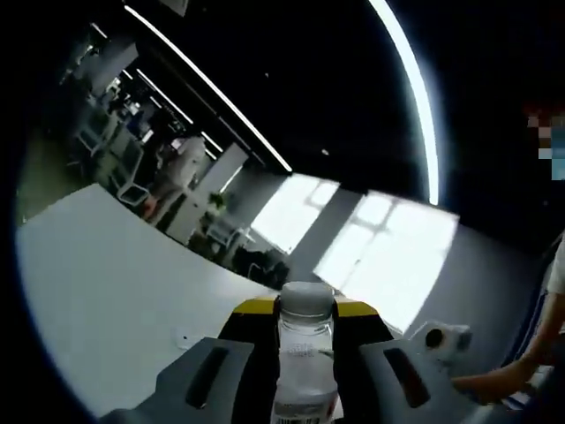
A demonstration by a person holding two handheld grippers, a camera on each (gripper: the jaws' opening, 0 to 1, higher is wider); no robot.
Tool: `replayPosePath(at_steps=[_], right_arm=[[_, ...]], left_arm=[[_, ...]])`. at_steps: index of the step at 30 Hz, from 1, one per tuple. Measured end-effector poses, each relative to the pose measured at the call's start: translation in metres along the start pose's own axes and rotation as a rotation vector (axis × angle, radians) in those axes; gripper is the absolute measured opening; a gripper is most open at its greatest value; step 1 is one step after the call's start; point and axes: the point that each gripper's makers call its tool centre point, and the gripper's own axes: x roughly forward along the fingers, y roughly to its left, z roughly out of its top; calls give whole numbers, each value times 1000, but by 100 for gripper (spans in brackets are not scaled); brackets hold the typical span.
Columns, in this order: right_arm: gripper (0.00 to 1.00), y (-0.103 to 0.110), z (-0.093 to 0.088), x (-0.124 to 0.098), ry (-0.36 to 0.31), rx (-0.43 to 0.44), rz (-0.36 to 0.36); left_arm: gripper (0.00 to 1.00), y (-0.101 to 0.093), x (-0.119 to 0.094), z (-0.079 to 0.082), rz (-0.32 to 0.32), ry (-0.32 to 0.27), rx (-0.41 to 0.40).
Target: Arrange the tabletop items into an orderly group along one side of the table until the central work area is clear of visible clutter.
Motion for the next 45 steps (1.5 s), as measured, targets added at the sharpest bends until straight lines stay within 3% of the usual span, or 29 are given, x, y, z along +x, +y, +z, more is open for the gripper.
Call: replayPosePath(at_steps=[2,4,6,7,10,13,17,20,26,32,35,37,42,45], right_arm=[[78,9,-4,1,35,41,141],[78,6,-7,5,76,20,196],[79,12,-3,11,86,31,283],[79,20,1,15,85,63,354],[81,33,6,27,104,114,468],[77,39,-5,37,163,104,525],[53,44,-9,47,161,69,552],[43,50,-9,47,158,71,590],[40,46,-12,56,142,66,563],[39,31,-13,73,60,-20,452],[39,22,-24,80,62,-31,402],[39,15,-30,83,46,-24,369],[39,1,-41,89,19,-31,303],[39,-6,-50,98,23,-44,284]], left_arm=[[19,-7,-3,1,-59,22,7],[19,-8,-5,3,-83,51,3],[19,-22,-6,4,-163,76,25],[19,-27,-6,3,-186,93,44],[19,-36,-6,4,-236,104,44],[19,-44,-5,8,-279,104,33],[19,-48,-6,9,-304,108,40],[20,-45,-8,6,-308,126,56],[20,-39,-10,6,-313,128,88],[23,-35,-10,11,-273,96,107],[30,-33,-15,28,-250,12,111],[37,-25,-20,35,-212,-7,114],[44,-15,-41,34,-156,-9,151],[47,-13,-59,39,-116,-90,119]])
